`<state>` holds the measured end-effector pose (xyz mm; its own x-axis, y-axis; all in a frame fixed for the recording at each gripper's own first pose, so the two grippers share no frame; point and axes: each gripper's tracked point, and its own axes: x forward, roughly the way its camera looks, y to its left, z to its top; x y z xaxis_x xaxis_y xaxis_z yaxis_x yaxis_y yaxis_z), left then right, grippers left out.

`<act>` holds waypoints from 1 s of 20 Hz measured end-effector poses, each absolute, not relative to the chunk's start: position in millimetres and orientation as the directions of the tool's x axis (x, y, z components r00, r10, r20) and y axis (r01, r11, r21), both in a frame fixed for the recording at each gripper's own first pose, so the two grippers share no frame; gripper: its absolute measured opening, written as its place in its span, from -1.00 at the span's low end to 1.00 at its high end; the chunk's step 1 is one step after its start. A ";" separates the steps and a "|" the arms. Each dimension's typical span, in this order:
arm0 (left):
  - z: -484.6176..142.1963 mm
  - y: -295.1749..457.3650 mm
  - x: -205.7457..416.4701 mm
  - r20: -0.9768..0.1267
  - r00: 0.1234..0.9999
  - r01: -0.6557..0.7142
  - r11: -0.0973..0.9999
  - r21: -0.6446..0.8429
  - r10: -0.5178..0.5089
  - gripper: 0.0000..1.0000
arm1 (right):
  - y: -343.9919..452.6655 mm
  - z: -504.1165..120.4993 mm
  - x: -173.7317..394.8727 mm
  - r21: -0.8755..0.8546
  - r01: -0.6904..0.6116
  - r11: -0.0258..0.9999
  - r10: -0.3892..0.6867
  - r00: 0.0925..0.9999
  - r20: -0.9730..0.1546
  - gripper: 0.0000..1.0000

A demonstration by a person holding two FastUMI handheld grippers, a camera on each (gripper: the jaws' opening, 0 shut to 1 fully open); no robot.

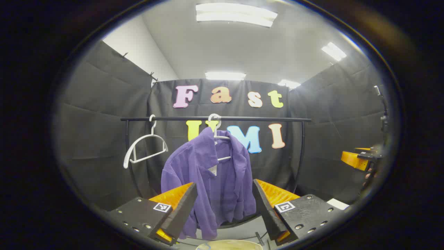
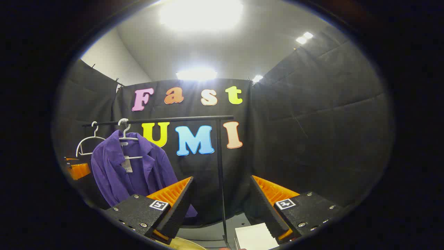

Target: Grasp the clothes on the hanger with both hands and then place them into the laundry hamper below.

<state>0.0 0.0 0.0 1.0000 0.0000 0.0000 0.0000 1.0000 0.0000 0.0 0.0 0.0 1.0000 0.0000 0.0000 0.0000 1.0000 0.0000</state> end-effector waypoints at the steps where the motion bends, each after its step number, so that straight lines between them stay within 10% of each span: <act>1: -0.6 -1.2 0.5 -0.003 1.000 0.001 1.000 -0.005 -0.001 0.89 | 1.0 -1.4 1.4 0.005 -0.002 1.000 0.002 1.000 -0.003 0.92; 20: -10.0 27.6 -16.2 -0.045 0.996 -0.081 0.996 -0.044 0.079 0.89 | 58.0 -8.8 4.4 0.054 -0.120 0.991 0.123 0.991 -0.053 0.90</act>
